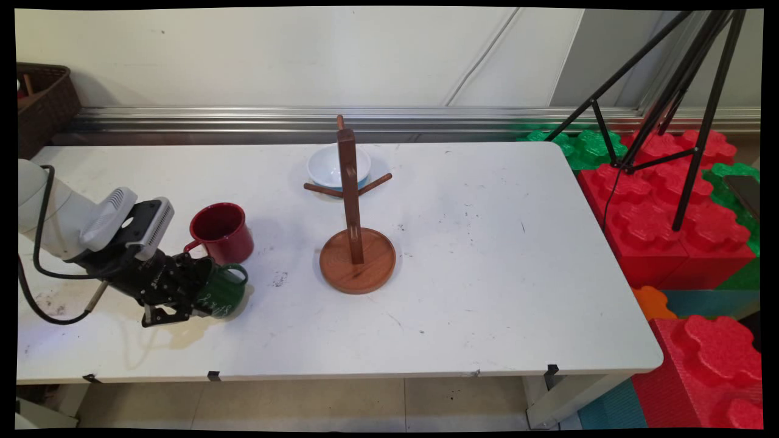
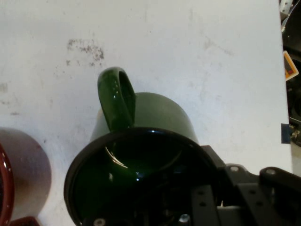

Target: Place the picked object on the table

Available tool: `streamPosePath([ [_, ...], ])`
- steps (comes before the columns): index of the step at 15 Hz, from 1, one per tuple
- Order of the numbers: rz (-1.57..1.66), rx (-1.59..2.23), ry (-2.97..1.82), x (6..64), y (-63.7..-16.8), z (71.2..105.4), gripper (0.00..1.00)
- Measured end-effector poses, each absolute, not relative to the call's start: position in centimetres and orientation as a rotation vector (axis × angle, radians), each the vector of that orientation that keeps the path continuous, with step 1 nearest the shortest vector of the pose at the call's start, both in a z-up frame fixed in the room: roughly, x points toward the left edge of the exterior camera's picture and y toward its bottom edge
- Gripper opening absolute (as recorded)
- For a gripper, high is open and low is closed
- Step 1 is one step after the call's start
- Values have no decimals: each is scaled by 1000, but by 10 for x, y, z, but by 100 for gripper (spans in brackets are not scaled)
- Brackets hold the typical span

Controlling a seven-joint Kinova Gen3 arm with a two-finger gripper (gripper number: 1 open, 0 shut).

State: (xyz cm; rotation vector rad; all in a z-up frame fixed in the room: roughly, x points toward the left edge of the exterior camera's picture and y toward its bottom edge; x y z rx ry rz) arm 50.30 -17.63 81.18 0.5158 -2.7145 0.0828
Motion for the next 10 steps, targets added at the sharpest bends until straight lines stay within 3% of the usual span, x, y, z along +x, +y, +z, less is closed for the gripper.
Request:
streamPosePath([
  [8, 89, 530, -2699, 498, -180, 807, 0],
  [9, 90, 530, -2696, 497, -181, 807, 100],
  [10, 90, 528, -2695, 497, -182, 807, 100],
])
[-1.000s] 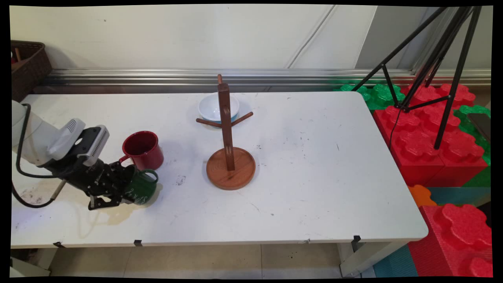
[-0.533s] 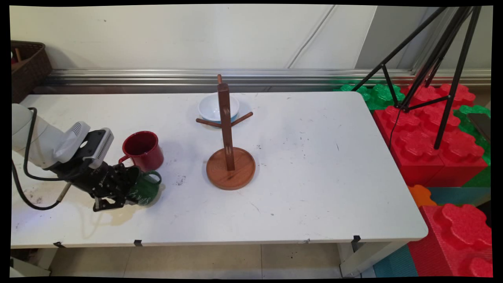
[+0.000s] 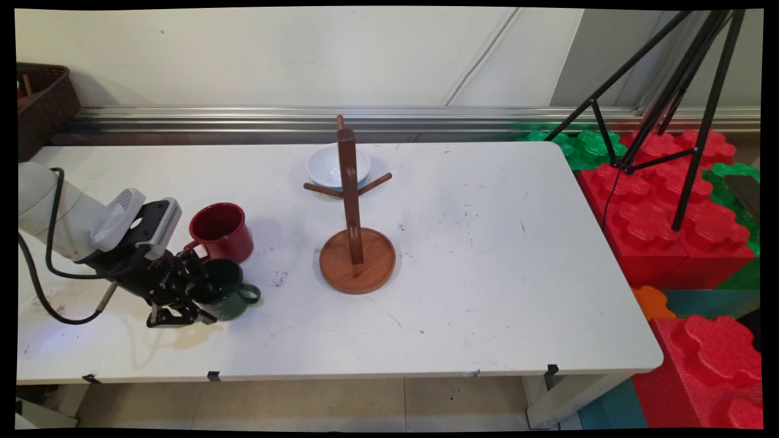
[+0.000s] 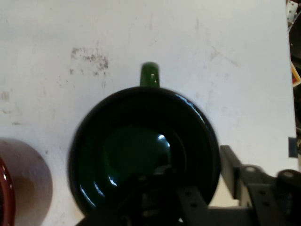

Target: Place the picked object on the table

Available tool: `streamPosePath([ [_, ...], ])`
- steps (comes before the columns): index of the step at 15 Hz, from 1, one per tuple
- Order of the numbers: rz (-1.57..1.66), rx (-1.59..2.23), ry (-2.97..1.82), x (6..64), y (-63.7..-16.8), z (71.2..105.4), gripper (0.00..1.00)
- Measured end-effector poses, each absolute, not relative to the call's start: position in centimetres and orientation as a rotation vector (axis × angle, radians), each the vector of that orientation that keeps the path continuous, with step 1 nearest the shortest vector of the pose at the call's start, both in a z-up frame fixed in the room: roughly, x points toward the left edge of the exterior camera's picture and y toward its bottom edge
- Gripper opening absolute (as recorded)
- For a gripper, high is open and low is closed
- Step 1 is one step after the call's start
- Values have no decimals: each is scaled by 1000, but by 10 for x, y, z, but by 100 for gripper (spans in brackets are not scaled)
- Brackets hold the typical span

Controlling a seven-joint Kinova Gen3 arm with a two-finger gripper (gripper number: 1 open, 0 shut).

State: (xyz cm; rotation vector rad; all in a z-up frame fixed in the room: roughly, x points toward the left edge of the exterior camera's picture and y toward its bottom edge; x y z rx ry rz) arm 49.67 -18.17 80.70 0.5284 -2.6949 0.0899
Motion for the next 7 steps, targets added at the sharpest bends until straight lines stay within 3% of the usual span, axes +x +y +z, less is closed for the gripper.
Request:
streamPosePath([
  [7, 87, 532, -2671, 492, -184, 810, 100],
])
